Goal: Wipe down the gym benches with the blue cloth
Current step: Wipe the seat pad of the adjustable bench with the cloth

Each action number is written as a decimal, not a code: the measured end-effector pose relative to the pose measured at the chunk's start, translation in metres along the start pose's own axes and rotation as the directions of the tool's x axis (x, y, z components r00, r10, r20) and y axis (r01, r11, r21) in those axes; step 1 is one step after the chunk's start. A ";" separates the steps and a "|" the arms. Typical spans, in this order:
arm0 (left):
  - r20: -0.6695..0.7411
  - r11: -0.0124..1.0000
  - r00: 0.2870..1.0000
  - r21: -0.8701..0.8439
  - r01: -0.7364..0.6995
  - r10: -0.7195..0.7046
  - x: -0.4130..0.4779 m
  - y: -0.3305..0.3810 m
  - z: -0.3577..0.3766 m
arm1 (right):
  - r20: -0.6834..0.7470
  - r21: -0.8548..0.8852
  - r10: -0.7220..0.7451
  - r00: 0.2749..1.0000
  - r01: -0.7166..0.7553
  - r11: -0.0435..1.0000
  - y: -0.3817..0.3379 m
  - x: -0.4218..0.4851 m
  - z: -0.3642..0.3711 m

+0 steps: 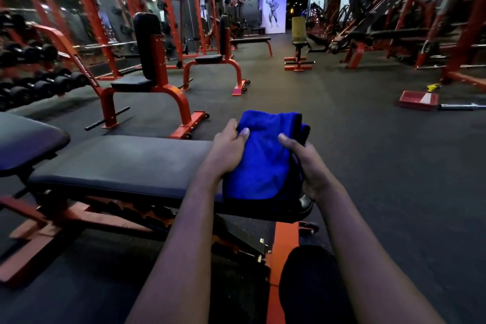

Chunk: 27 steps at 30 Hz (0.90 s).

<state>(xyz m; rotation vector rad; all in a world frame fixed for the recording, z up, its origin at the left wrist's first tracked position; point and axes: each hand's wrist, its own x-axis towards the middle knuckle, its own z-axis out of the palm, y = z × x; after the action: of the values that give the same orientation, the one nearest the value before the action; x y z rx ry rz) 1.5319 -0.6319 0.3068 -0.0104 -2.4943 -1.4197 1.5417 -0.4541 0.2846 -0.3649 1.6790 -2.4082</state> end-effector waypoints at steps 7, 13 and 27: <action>-0.302 0.963 0.944 0.183 0.196 -0.134 -0.013 -0.050 -0.014 | -0.340 -0.743 -0.334 0.879 -0.034 0.668 -0.054 0.013 -0.010; -0.652 0.871 0.727 0.206 0.445 -0.218 -0.030 -0.091 -0.017 | 0.031 -0.998 0.216 0.976 0.043 -0.048 -0.014 0.011 0.019; -0.812 0.832 0.456 -0.065 0.552 -0.365 -0.006 -0.139 -0.012 | 0.078 -0.985 0.125 0.989 0.096 -0.146 0.068 0.066 -0.026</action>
<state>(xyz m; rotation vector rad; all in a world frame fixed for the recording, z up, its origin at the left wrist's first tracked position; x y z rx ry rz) 1.5206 -0.7134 0.1937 1.1895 -1.8527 -0.9336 1.4716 -0.4734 0.2188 -0.6278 3.0320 -0.2755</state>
